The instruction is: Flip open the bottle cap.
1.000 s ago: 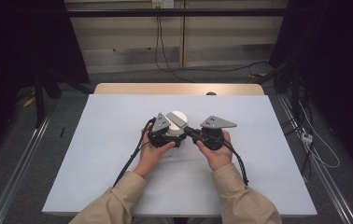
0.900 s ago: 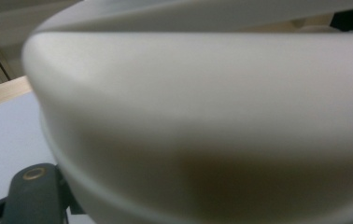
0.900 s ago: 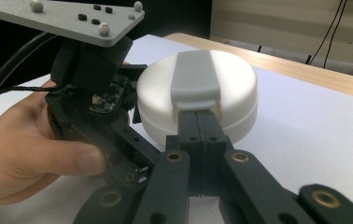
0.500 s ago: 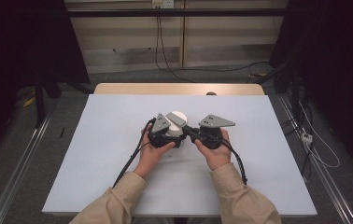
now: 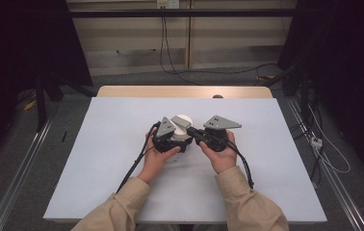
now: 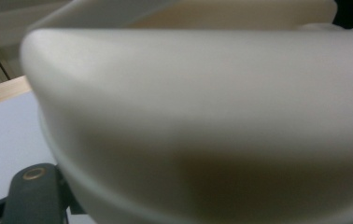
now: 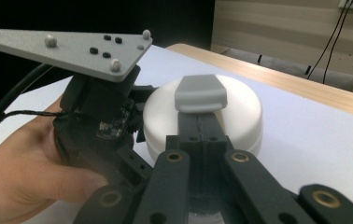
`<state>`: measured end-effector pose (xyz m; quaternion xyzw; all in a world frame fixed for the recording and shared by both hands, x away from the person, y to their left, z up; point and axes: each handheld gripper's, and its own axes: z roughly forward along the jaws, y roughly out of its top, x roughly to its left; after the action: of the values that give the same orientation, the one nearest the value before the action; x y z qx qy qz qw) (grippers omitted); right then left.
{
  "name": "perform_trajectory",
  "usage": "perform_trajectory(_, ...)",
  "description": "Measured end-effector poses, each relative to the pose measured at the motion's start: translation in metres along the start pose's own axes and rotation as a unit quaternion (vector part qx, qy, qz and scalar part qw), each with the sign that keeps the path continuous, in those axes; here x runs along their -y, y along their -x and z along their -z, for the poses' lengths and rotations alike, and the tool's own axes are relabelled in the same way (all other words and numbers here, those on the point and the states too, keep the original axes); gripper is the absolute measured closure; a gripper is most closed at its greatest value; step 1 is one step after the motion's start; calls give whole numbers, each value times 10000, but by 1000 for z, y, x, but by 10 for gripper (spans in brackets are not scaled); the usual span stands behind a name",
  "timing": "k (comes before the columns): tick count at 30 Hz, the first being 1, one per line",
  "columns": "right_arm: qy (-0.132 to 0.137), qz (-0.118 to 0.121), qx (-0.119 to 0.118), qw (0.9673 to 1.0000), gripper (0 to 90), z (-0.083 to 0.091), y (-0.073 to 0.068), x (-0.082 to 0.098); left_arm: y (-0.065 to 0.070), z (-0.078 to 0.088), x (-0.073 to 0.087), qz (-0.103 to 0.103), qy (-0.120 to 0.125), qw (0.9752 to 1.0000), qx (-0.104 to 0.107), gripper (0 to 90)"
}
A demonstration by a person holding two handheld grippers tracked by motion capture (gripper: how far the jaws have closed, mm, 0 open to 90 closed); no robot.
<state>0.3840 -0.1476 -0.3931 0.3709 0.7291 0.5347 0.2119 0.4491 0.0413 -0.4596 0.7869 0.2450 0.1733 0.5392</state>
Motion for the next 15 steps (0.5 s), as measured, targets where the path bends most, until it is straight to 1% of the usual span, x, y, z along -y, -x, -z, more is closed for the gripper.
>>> perform_trajectory(8,33,55,2,10000,900,-1,-1,-10,1,0,0,21,6,10000,-4,186)
perform_trajectory(12,35,103,5,9999,900,-4,-2,-15,1,0,0,-6,-8,10000,-10,186)
perform_trajectory(15,36,89,15,10000,900,-6,-2,-17,1,0,0,-6,-6,10000,-13,186)
